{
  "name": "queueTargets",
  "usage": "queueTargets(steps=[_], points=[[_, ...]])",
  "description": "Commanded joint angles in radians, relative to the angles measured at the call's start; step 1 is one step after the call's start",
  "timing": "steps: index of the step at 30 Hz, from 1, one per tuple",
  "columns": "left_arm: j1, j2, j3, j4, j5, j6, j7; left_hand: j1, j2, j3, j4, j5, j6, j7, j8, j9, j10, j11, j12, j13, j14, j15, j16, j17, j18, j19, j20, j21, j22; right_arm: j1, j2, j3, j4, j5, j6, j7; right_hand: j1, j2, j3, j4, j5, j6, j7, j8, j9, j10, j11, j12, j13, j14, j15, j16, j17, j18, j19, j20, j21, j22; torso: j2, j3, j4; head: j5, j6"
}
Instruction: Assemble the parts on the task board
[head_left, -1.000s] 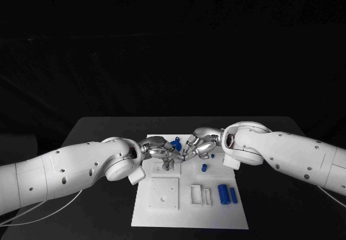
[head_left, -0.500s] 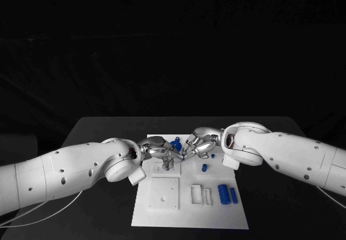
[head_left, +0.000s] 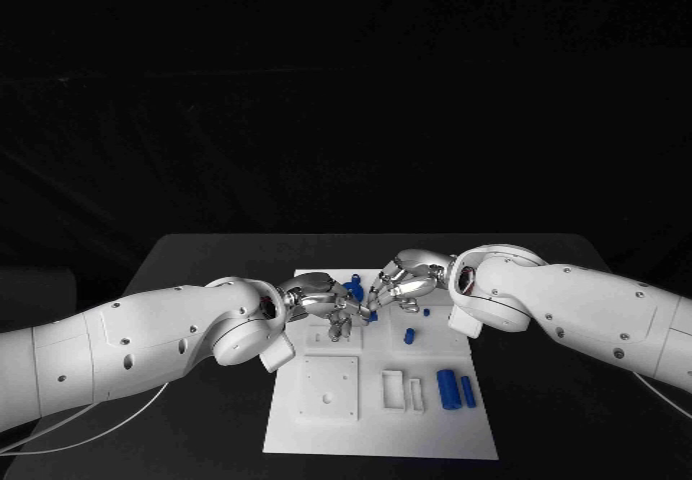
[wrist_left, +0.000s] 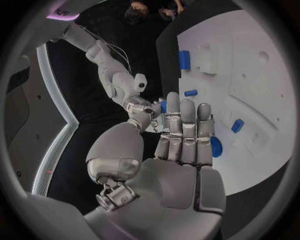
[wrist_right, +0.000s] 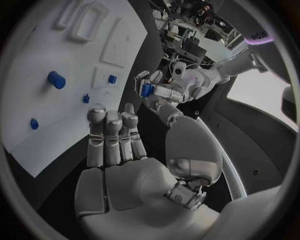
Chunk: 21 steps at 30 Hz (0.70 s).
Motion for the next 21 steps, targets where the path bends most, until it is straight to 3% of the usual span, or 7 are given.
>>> queueTargets(steps=[1,5,9,12,16,21], points=[[0.002,0.000,0.002,0.003,0.030,-0.012,0.027,-0.009,0.009,0.013,-0.021,0.016,0.014,-0.004,0.005,0.007,0.020,-0.008,-0.007,0.002,0.010,-0.014,0.004,0.002,-0.008,0.010,-0.093,0.005,0.021,-0.002,-0.010,-0.001,-0.001,0.038,-0.048,0.023,-0.030,-0.004,-0.025,0.008,0.030,-0.018,0.005,-0.012,-0.004,-0.022,0.005,-0.018,-0.012,-0.021,0.003,-0.017,-0.011,0.060,-0.021,0.007,-0.019,-0.007,0.000,0.0002,0.0000,0.001,0.001],[0.002,-0.003,0.001,0.001,0.025,-0.017,0.017,-0.024,0.011,0.016,-0.035,0.040,0.020,-0.007,0.009,0.014,0.028,-0.011,-0.008,0.003,0.016,-0.017,0.007,0.003,-0.008,0.015,-0.096,0.009,0.020,-0.002,-0.026,-0.001,-0.003,0.065,-0.112,0.048,-0.069,-0.001,-0.068,0.018,0.085,-0.030,0.011,-0.016,-0.005,-0.035,0.010,-0.038,-0.029,-0.040,0.009,-0.034,-0.028,0.062,-0.043,0.021,-0.044,-0.016,0.000,0.0003,0.0001,0.001,0.001],[0.003,-0.008,0.001,-0.003,-0.017,-0.023,-0.016,-0.030,0.010,0.020,-0.043,0.057,0.023,-0.009,0.011,0.019,0.035,-0.013,-0.008,0.004,0.022,-0.020,0.010,0.004,-0.008,0.020,-0.099,0.013,0.020,-0.002,-0.048,0.000,-0.011,0.126,-0.208,0.090,-0.081,0.003,-0.091,0.020,0.101,-0.033,0.011,-0.017,-0.005,-0.036,0.010,-0.047,-0.042,-0.044,0.008,-0.041,-0.042,0.062,-0.048,0.026,-0.056,-0.022,0.000,-0.0002,0.0004,0.003,0.000],[0.003,-0.012,0.001,-0.007,-0.053,-0.027,-0.044,-0.033,0.007,0.024,-0.048,0.078,0.027,-0.012,0.013,0.023,0.041,-0.016,-0.007,0.006,0.029,-0.024,0.013,0.006,-0.007,0.026,-0.102,0.017,0.021,-0.002,-0.060,0.002,-0.018,0.145,-0.249,0.112,-0.085,0.006,-0.101,0.017,0.114,-0.034,0.012,-0.017,-0.006,-0.038,0.011,-0.055,-0.051,-0.048,0.009,-0.049,-0.053,0.062,-0.054,0.029,-0.066,-0.027,0.000,0.0003,0.0000,0.006,-0.001],[0.019,-0.020,0.001,-0.021,-0.119,-0.004,-0.154,-0.030,-0.012,0.031,-0.055,0.159,0.050,-0.024,0.023,0.039,0.069,-0.029,0.002,0.012,0.057,-0.038,0.026,0.011,-0.003,0.047,-0.114,0.033,0.021,-0.002,-0.072,0.017,-0.050,0.250,-0.332,0.163,-0.086,0.015,-0.115,0.006,0.166,-0.046,0.015,-0.022,-0.008,-0.041,0.014,-0.065,-0.067,-0.052,0.012,-0.059,-0.072,0.062,-0.061,0.035,-0.082,-0.032,0.000,0.0009,0.0001,0.009,-0.002],[0.046,-0.029,0.001,-0.042,-0.184,0.048,-0.282,-0.029,-0.036,0.034,-0.059,0.279,0.079,-0.039,0.032,0.066,0.104,-0.045,0.009,0.018,0.094,-0.055,0.035,0.014,0.003,0.073,-0.129,0.052,0.020,-0.002,-0.082,0.035,-0.092,0.306,-0.379,0.197,-0.088,0.029,-0.129,-0.012,0.194,-0.080,0.029,-0.037,-0.014,-0.061,0.027,-0.104,-0.108,-0.078,0.026,-0.098,-0.117,0.062,-0.094,0.057,-0.124,-0.048,0.000,0.0009,-0.0002,0.013,-0.004]])
